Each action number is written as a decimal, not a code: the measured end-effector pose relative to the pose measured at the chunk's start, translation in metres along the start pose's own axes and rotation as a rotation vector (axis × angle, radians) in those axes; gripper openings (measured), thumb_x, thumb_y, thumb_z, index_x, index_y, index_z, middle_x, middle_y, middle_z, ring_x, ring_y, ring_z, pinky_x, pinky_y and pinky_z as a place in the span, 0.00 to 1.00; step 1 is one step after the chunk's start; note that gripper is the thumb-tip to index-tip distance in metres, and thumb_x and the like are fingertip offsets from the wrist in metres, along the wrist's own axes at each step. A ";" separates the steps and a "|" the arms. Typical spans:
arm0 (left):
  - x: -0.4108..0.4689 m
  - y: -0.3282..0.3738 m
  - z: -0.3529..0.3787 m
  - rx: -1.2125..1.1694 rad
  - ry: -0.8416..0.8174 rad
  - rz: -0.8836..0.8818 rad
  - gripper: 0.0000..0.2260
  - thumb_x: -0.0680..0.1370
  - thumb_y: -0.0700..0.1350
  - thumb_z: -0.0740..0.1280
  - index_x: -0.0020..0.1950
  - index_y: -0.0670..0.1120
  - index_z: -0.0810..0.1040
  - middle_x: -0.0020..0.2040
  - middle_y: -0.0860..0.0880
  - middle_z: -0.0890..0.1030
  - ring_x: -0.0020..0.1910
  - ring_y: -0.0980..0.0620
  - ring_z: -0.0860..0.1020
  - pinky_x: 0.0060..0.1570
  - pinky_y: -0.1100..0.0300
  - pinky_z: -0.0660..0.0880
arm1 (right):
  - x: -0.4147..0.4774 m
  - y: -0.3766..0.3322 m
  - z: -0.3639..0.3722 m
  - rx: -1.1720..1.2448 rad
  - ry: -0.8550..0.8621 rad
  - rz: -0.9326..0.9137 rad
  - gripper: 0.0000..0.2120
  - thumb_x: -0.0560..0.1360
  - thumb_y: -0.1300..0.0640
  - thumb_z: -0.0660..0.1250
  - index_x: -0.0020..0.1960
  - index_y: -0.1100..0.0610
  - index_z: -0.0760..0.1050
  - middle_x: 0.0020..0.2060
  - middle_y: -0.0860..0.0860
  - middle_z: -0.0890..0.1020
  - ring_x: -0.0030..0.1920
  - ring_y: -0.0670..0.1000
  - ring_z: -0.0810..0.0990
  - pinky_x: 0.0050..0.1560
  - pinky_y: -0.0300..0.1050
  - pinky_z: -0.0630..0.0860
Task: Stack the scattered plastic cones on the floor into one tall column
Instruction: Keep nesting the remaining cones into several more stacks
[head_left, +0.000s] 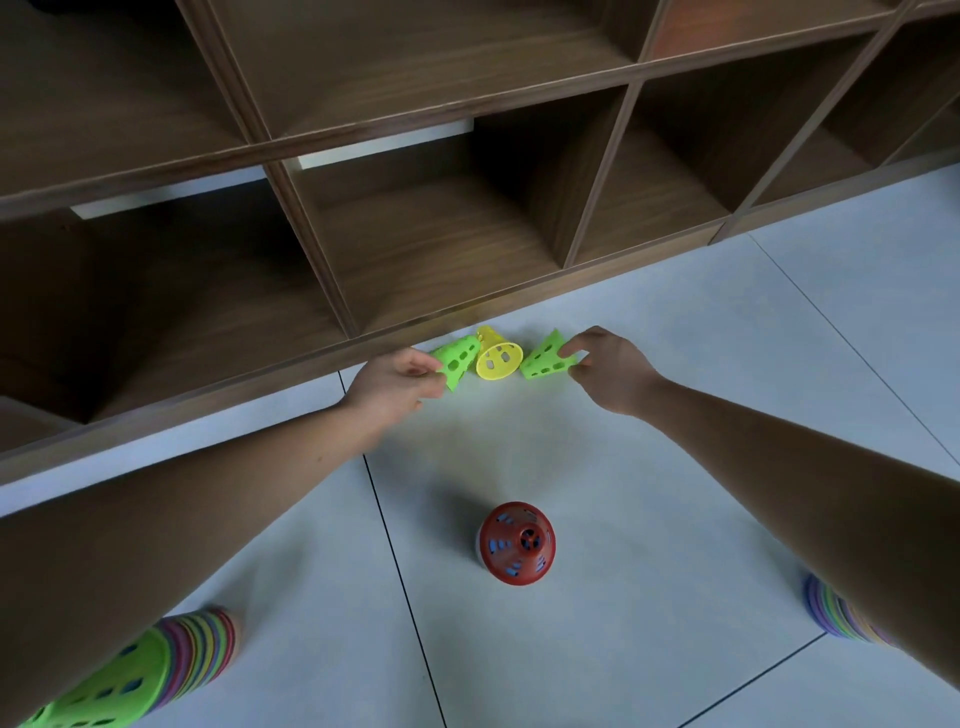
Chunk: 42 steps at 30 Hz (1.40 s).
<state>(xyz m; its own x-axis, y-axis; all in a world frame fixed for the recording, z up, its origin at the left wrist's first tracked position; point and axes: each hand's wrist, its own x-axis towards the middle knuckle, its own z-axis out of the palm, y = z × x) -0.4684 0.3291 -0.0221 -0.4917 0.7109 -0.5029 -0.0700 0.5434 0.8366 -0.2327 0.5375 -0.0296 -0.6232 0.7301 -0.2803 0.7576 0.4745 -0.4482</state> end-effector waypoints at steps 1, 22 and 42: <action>-0.004 -0.003 -0.003 0.006 0.001 0.013 0.14 0.68 0.50 0.77 0.53 0.53 0.86 0.54 0.51 0.89 0.57 0.47 0.87 0.47 0.58 0.76 | -0.007 0.000 0.001 0.028 0.032 0.003 0.11 0.80 0.61 0.68 0.58 0.50 0.84 0.61 0.51 0.80 0.52 0.55 0.83 0.53 0.43 0.76; -0.141 0.006 -0.011 -0.383 -0.187 0.080 0.11 0.79 0.39 0.72 0.61 0.44 0.83 0.45 0.47 0.85 0.45 0.50 0.84 0.48 0.57 0.74 | -0.181 -0.044 -0.047 1.181 0.154 0.083 0.08 0.82 0.68 0.67 0.59 0.60 0.80 0.45 0.56 0.82 0.44 0.54 0.81 0.44 0.47 0.76; -0.159 -0.023 0.021 -0.029 -0.329 0.091 0.11 0.81 0.33 0.70 0.57 0.46 0.86 0.50 0.42 0.87 0.46 0.52 0.84 0.47 0.58 0.75 | -0.220 -0.056 -0.024 1.146 -0.289 0.067 0.09 0.81 0.64 0.68 0.59 0.60 0.83 0.48 0.61 0.85 0.46 0.55 0.80 0.46 0.48 0.74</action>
<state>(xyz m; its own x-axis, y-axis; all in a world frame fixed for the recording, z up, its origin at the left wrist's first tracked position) -0.3704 0.2126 0.0339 -0.1906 0.8644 -0.4652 -0.0662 0.4615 0.8847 -0.1328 0.3624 0.0779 -0.7213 0.5285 -0.4477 0.2659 -0.3856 -0.8835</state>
